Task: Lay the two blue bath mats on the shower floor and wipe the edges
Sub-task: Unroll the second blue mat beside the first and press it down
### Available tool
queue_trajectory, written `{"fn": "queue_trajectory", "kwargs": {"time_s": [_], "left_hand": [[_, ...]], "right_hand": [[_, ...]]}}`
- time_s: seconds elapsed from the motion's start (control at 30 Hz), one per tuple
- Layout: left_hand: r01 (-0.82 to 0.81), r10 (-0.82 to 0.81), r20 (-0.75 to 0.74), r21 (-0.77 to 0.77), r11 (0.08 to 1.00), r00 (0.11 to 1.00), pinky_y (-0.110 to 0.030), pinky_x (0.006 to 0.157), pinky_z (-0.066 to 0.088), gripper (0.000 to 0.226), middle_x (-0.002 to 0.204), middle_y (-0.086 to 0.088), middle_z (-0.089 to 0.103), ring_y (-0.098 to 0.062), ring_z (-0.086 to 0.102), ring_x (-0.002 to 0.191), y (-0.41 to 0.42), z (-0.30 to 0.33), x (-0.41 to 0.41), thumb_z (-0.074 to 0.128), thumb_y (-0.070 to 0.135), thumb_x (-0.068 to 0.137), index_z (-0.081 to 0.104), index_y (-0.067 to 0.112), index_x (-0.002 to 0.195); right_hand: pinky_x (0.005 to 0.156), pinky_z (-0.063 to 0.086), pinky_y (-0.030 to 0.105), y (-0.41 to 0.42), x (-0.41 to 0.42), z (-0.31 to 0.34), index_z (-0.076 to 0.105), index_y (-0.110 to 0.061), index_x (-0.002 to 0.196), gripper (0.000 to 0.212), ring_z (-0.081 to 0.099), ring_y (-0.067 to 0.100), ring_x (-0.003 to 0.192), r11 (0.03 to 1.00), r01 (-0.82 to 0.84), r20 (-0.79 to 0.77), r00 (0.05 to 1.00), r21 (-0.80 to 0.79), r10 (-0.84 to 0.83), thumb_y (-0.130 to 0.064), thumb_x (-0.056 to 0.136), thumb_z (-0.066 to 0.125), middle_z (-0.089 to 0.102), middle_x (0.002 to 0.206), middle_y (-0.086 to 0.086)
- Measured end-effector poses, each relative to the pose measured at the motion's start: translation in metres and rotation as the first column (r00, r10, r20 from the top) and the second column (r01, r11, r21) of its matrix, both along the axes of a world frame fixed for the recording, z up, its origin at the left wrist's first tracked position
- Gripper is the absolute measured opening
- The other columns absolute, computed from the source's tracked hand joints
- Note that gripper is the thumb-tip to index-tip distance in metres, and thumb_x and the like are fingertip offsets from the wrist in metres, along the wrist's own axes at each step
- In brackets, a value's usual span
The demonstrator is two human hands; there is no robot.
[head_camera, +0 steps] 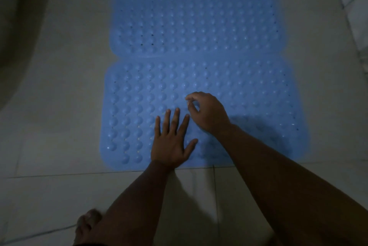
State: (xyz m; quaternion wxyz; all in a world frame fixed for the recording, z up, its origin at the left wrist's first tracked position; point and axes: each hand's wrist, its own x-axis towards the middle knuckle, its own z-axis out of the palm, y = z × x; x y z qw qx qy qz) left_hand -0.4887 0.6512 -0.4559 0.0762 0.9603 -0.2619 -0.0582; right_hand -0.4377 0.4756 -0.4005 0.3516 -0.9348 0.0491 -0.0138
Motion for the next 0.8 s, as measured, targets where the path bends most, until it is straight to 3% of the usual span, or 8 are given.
{"fn": "queue_trajectory", "kwargs": {"time_s": [0.1, 0.23, 0.37, 0.43, 0.5, 0.6, 0.67, 0.8], "left_hand": [[0.017, -0.016, -0.025, 0.027, 0.999, 1.0, -0.063, 0.123, 0.008, 0.095, 0.171, -0.01, 0.003, -0.034, -0.004, 0.158, 0.0, -0.001, 0.0, 0.035, 0.081, 0.091, 0.015, 0.022, 0.163], [-0.003, 0.006, -0.158, 0.015, 1.0, 0.987, -0.059, 0.125, 0.0, 0.098, 0.172, -0.005, -0.003, -0.03, -0.009, 0.158, -0.002, 0.011, 0.004, 0.033, 0.086, 0.087, 0.014, 0.028, 0.163], [-0.116, 0.106, -0.117, -0.084, 0.99, 0.987, -0.054, 0.113, 0.033, 0.059, 0.151, -0.008, 0.052, -0.036, 0.042, 0.142, -0.013, 0.04, 0.025, 0.038, 0.057, 0.092, 0.064, 0.022, 0.132], [-0.13, 0.128, -0.027, -0.09, 0.987, 0.991, -0.05, 0.106, 0.038, 0.046, 0.136, -0.005, 0.063, -0.033, 0.05, 0.135, -0.015, 0.043, 0.034, 0.043, 0.044, 0.09, 0.07, 0.021, 0.12], [-0.12, 0.121, 0.015, -0.087, 0.989, 0.993, -0.05, 0.105, 0.039, 0.043, 0.133, -0.004, 0.064, -0.033, 0.049, 0.136, -0.014, 0.043, 0.039, 0.046, 0.038, 0.087, 0.07, 0.021, 0.118], [-0.088, 0.091, 0.044, -0.057, 0.994, 0.995, -0.052, 0.107, 0.039, 0.044, 0.14, -0.006, 0.06, -0.034, 0.043, 0.142, -0.013, 0.038, 0.038, 0.045, 0.036, 0.09, 0.067, 0.021, 0.125], [-0.081, 0.083, 0.051, -0.046, 0.996, 0.995, -0.052, 0.109, 0.037, 0.044, 0.146, -0.007, 0.055, -0.033, 0.037, 0.147, -0.014, 0.033, 0.038, 0.046, 0.035, 0.092, 0.063, 0.021, 0.13], [-0.075, 0.077, 0.045, -0.029, 0.997, 0.996, -0.053, 0.115, 0.03, 0.047, 0.156, -0.009, 0.044, -0.034, 0.025, 0.153, -0.018, 0.025, 0.032, 0.04, 0.037, 0.097, 0.058, 0.021, 0.138]], "right_hand": [[0.083, 0.055, 0.042, -0.006, -0.022, -0.007, 0.07, -0.023, 0.104, 0.024, 0.065, 0.021, 0.096, 0.998, 0.021, 0.028, 0.999, -0.058, -0.02, -0.032, 0.09, 0.054, 0.072, 0.1, -0.006], [0.082, 0.054, 0.045, -0.018, -0.038, -0.004, 0.07, -0.024, 0.1, 0.026, 0.065, 0.026, 0.094, 0.993, -0.026, -0.095, 0.995, -0.118, 0.015, -0.037, 0.089, 0.05, 0.071, 0.096, -0.002], [0.088, 0.047, 0.042, -0.023, -0.035, 0.016, 0.068, -0.024, 0.104, 0.024, 0.061, 0.028, 0.102, 0.957, -0.142, -0.253, 0.965, -0.253, 0.076, -0.038, 0.093, 0.052, 0.069, 0.104, 0.001], [0.09, 0.047, 0.043, -0.016, -0.045, 0.009, 0.067, -0.022, 0.112, 0.032, 0.06, 0.029, 0.11, 0.929, -0.148, -0.222, 0.972, -0.339, 0.074, -0.039, 0.094, 0.047, 0.067, 0.113, 0.003], [0.101, 0.046, 0.05, -0.005, -0.061, -0.008, 0.062, -0.015, 0.128, 0.048, 0.054, 0.033, 0.129, 0.92, -0.11, -0.169, 0.984, -0.377, 0.048, -0.042, 0.093, 0.043, 0.062, 0.133, 0.01], [0.12, 0.019, 0.06, 0.012, -0.086, -0.036, 0.037, -0.008, 0.153, 0.07, 0.016, 0.033, 0.154, 0.891, -0.14, -0.216, 0.975, -0.431, 0.049, -0.052, 0.099, 0.031, 0.025, 0.164, 0.017], [0.122, 0.009, 0.061, 0.018, -0.093, -0.043, 0.024, -0.006, 0.157, 0.075, 0.002, 0.032, 0.156, 0.881, -0.127, -0.209, 0.977, -0.457, 0.032, -0.055, 0.1, 0.029, 0.011, 0.167, 0.017], [0.121, 0.01, 0.061, 0.019, -0.095, -0.047, 0.022, -0.005, 0.158, 0.077, 0.0, 0.03, 0.156, 0.879, -0.111, -0.176, 0.984, -0.464, 0.032, -0.055, 0.1, 0.03, 0.009, 0.167, 0.016]]}}
